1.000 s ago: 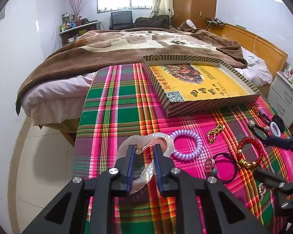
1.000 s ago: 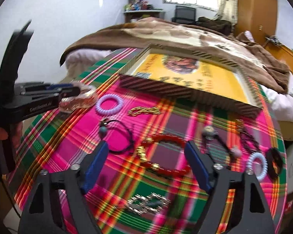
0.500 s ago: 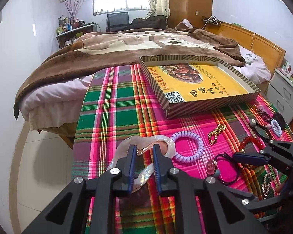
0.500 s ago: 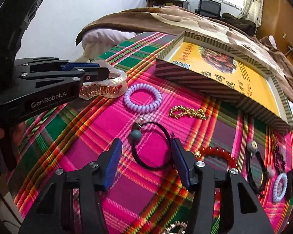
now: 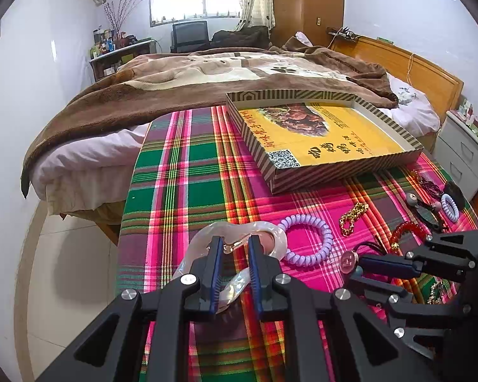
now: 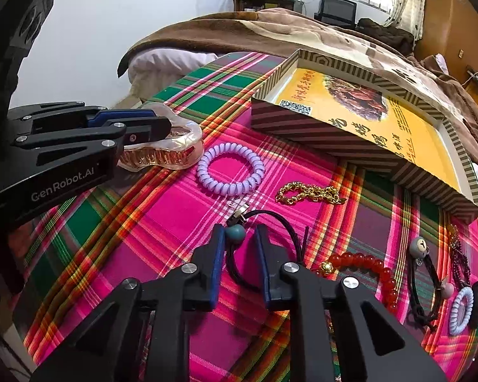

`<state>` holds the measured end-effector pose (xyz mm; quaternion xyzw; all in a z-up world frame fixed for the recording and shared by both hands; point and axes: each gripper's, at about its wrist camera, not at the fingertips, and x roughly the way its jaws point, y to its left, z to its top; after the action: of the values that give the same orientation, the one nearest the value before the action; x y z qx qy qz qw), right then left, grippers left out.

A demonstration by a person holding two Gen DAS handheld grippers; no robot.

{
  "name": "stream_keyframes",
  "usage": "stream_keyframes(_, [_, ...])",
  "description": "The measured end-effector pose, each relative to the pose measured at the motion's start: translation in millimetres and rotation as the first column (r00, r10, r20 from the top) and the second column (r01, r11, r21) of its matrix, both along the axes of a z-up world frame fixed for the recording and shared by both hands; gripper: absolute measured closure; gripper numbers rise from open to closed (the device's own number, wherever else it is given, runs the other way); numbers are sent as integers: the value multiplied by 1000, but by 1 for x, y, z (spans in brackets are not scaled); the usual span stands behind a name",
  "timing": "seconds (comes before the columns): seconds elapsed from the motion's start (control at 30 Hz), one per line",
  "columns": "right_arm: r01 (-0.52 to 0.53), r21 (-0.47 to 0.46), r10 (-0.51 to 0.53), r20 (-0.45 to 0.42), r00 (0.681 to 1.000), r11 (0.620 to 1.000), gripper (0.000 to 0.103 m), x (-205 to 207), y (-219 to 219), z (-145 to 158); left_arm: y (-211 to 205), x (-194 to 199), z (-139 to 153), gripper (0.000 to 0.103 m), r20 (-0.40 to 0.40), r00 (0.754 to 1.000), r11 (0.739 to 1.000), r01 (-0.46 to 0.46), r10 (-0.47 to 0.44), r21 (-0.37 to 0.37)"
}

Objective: Organize jewelry
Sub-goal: 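Close the right gripper on the black cord bracelet with teal bead while the left gripper lifts the clip, then carry the clip and cord bracelet into the yellow box and open both grippers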

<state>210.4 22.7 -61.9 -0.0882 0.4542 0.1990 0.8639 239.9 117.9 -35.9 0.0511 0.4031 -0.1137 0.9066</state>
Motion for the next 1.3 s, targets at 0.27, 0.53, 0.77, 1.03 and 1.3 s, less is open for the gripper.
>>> stream_keyframes(0.27, [11, 28, -11, 4, 1000, 1000, 89, 0, -3, 0, -2, -2, 0, 98, 3, 1000, 1000, 17, -17, -3])
stream_keyframes(0.53, [9, 64, -9, 6, 1000, 998, 89, -3, -7, 2, -1, -5, 4, 99, 13, 1000, 1000, 18, -18, -4])
stream_keyframes(0.77, [18, 86, -20, 17, 1000, 996, 89, -4, -12, 7, 8, -10, 5, 99, 13, 1000, 1000, 21, -21, -21])
stream_keyframes(1.03, [32, 96, -34, 18, 999, 995, 89, -6, -18, 8, 18, -13, 13, 18, 38, 997, 997, 63, -62, -43])
stream_keyframes(1.3, [32, 97, -33, 9, 999, 995, 89, -6, -17, 6, 9, -1, 4, 18, -8, 992, 992, 127, -127, 15])
